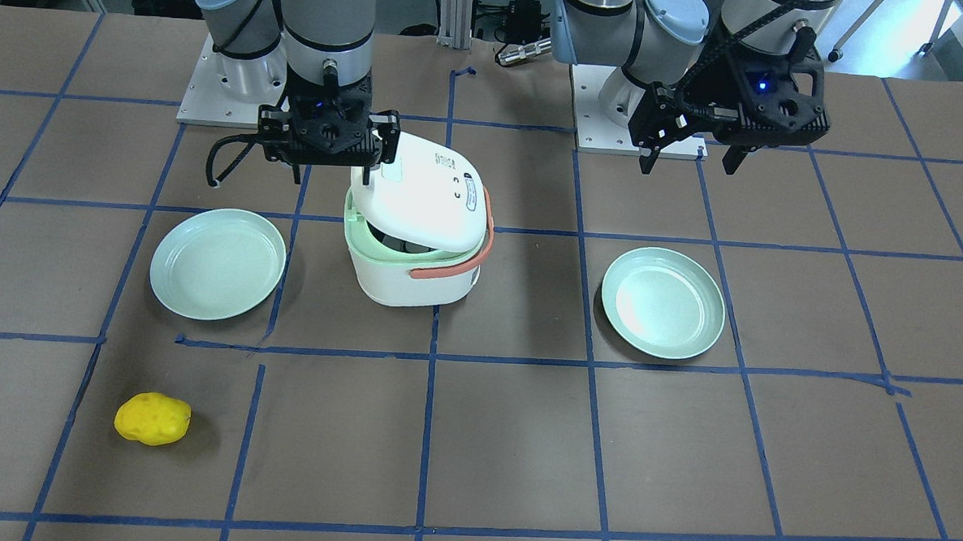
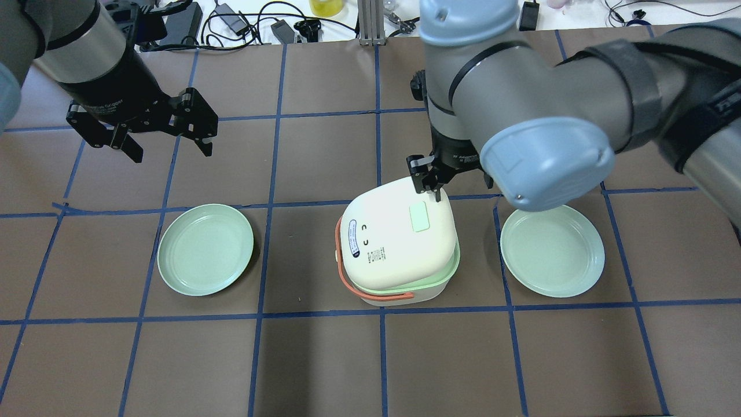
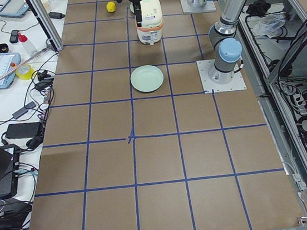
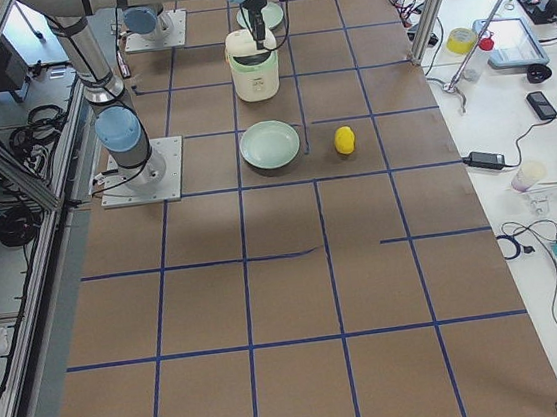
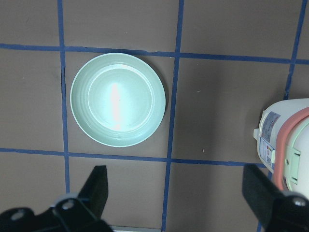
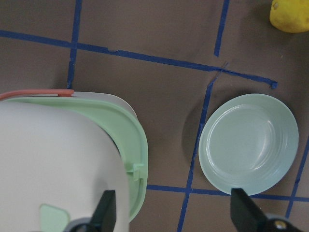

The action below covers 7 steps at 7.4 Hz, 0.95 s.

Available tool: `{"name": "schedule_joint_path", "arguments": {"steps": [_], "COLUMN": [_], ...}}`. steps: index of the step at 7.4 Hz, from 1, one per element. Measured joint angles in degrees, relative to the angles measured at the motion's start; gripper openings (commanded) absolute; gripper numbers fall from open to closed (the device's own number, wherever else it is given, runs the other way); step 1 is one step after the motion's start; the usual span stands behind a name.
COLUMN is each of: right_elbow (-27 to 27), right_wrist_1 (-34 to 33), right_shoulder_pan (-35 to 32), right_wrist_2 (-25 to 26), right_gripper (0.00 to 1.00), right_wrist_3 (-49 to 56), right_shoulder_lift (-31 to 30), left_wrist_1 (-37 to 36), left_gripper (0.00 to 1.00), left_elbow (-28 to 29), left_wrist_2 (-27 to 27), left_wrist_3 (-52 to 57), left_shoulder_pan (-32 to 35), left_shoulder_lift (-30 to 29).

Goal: Press rice cooker button

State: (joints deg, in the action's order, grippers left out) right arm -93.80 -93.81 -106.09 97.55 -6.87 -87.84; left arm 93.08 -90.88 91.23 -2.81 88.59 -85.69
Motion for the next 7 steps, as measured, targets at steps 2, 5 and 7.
{"name": "schedule_joint_path", "arguments": {"steps": [2, 5, 7], "right_elbow": [4.83, 9.37, 10.05], "right_wrist_1": [1.32, 1.27, 0.99], "right_shoulder_pan": [5.47, 13.92, 15.28], "right_wrist_2": [-0.14, -5.34, -5.93], "right_gripper": [1.00, 1.00, 1.00], "right_wrist_3": [4.82, 7.97, 7.55], "right_shoulder_lift": [-0.03, -0.05, -0.08], "left_wrist_1": [0.00, 0.00, 0.00], "left_gripper": [1.00, 1.00, 1.00], "left_elbow": [0.00, 0.00, 0.00], "left_wrist_2": [0.00, 0.00, 0.00], "left_wrist_3": [0.00, -0.04, -0.02], "left_shoulder_pan": [0.00, 0.00, 0.00], "left_shoulder_lift": [0.00, 0.00, 0.00]}}
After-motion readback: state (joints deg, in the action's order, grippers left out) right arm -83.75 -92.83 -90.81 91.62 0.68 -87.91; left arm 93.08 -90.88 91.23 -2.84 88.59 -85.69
